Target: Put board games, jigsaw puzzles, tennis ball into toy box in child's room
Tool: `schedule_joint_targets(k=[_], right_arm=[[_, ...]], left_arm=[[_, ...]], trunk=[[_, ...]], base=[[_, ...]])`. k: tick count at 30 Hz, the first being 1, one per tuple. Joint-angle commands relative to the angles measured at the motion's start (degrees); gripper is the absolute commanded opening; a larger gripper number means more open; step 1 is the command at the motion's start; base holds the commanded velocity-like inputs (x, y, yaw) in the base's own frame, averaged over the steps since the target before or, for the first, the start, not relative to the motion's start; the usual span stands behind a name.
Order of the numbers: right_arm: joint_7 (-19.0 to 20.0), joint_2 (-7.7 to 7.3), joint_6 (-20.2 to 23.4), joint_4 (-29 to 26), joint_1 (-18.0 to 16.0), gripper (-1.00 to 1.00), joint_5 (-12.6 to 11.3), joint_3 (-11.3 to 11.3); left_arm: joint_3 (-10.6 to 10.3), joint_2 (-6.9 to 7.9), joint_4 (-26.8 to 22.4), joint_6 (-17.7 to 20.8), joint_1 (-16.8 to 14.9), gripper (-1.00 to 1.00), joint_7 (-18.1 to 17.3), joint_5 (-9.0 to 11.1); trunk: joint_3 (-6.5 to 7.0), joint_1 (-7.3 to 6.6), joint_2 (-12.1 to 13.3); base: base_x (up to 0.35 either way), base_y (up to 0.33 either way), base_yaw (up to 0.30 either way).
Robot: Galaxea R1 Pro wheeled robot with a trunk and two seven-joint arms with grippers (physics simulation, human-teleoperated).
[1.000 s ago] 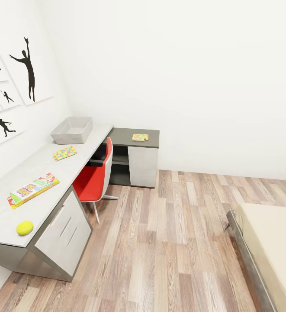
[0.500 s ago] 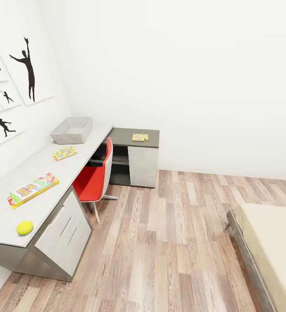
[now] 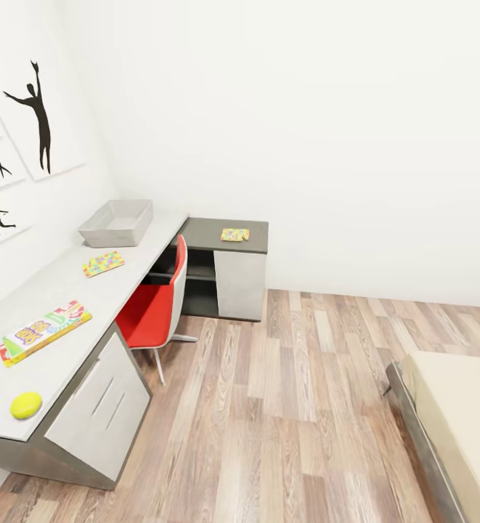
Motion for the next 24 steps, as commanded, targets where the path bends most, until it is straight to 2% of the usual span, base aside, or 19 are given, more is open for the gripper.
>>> schedule_joint_targets(k=[1, 10, 24], right_arm=[[-0.08, 0.43, -0.16, 0.02, -0.04, 1.0, 0.02, -0.15], [-0.04, 1.53, -0.15, -0.06, -0.02, 1.0, 0.1, -0.2], [-0.04, 1.67, -0.15, -0.05, -0.05, 1.0, 0.09, -0.2]], left_arm=[[-0.07, 0.0, -0.13, 0.29, 0.0, 1.0, 0.03, -0.04], [-0.1, -0.02, -0.13, 0.24, 0.0, 1.0, 0.13, -0.04], [-0.1, -0.02, -0.13, 0.24, 0.0, 1.0, 0.22, -0.04]], trunk=[[-0.1, 0.06, -0.1], [-0.1, 0.06, -0.1], [-0.1, 0.06, -0.1]], base=[[0.316, 0.0, 0.0], [0.309, -0.06, 0.0], [0.27, -0.14, 0.0]])
